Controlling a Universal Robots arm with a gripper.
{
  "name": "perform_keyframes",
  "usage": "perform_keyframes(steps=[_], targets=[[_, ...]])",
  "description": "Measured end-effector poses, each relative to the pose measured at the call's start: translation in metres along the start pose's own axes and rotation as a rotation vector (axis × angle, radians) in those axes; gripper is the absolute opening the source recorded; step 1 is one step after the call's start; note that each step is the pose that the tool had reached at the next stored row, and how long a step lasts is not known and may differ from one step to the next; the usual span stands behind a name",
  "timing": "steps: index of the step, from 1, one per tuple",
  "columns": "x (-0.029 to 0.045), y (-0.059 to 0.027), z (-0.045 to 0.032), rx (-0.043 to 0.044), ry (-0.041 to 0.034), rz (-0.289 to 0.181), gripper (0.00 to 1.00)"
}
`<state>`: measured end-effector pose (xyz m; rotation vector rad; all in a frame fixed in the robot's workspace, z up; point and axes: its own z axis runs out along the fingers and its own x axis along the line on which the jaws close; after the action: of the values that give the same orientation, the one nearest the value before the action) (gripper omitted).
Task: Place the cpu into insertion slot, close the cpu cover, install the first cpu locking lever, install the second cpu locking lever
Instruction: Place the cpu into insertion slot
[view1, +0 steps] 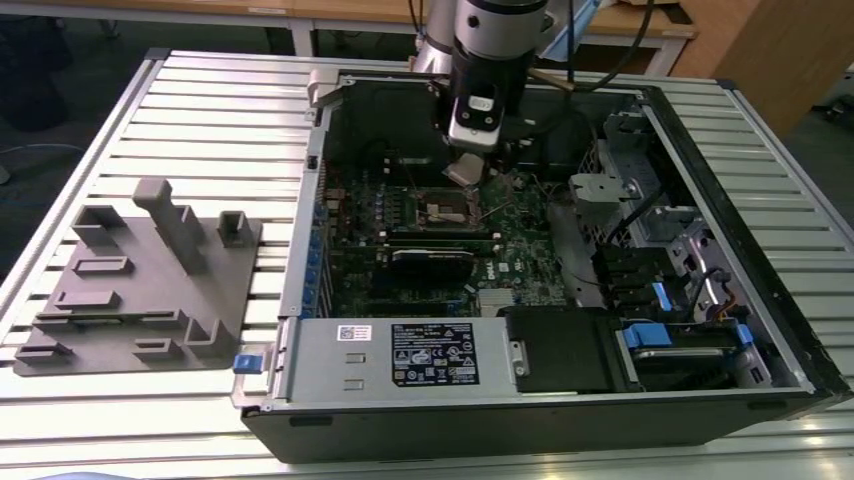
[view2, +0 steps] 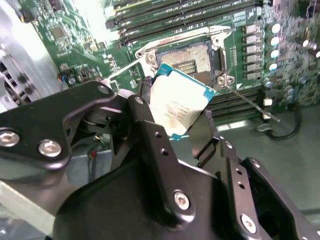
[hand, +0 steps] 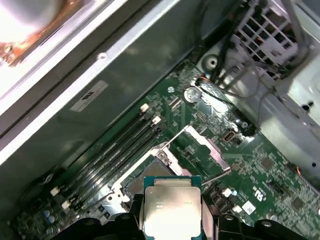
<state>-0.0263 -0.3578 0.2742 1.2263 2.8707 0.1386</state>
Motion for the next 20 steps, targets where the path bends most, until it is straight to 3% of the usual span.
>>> perform_keyframes(steps=[8, 20], targets=[[-0.0001, -0.0002, 0.002, -0.0028, -0.0128, 0.144, 0.54], [-0.0001, -0.0002, 0.0023, -0.0036, -0.0157, 0.178, 0.54]])
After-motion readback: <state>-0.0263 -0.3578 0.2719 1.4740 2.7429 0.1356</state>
